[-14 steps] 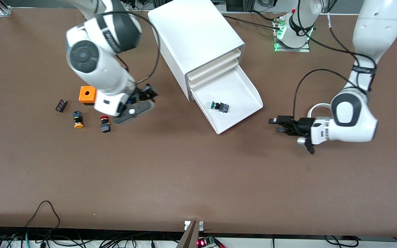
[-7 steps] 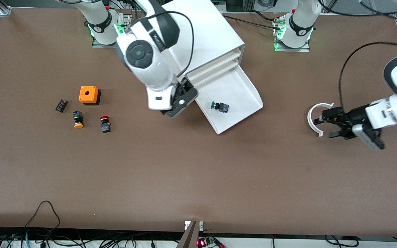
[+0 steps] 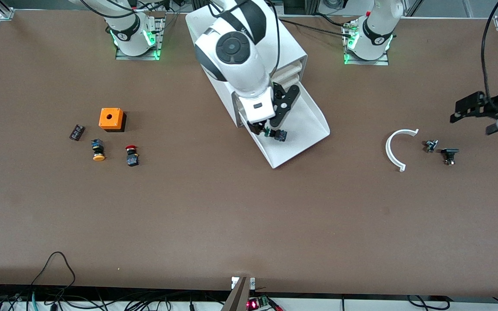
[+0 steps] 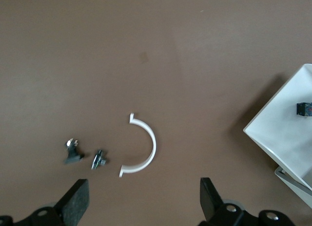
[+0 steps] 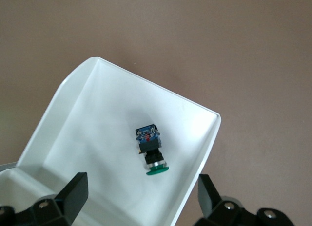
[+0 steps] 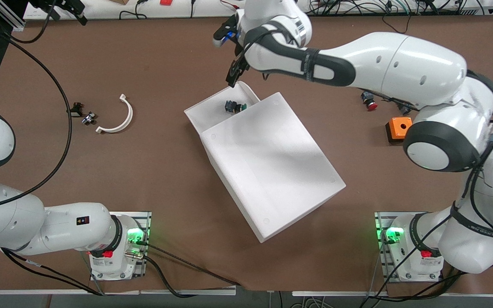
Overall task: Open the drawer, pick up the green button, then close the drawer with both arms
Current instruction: 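Lower the right gripper onto the green-capped button inside the drawer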
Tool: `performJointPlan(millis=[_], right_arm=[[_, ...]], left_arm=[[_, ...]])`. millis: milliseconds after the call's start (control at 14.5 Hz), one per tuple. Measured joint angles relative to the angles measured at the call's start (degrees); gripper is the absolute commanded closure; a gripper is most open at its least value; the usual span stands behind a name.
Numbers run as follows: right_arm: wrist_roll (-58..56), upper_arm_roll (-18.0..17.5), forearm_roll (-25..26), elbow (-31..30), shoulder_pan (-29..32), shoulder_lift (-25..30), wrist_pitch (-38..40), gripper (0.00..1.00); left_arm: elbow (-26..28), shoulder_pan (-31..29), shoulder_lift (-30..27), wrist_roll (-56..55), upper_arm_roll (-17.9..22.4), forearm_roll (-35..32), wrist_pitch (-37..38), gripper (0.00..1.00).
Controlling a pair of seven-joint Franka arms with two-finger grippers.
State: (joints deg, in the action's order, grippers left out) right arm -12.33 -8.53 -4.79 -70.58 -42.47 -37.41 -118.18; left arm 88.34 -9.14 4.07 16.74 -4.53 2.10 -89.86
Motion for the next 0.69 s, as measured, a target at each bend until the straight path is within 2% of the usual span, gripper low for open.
performJointPlan(millis=[207, 690], right_arm=[[0.0, 0.0, 1.9, 1.5, -1.9, -3.7, -1.0, 0.00], [-0.9, 0.0, 3.0, 1.9, -3.7, -6.8, -3.2, 0.00]], left_arm=[[-0.9, 1.2, 0.0, -7.1, -0.1, -4.4, 1.3, 0.00], [-0.9, 1.6, 0.4, -8.7, 0.0, -4.6, 1.0, 0.00]])
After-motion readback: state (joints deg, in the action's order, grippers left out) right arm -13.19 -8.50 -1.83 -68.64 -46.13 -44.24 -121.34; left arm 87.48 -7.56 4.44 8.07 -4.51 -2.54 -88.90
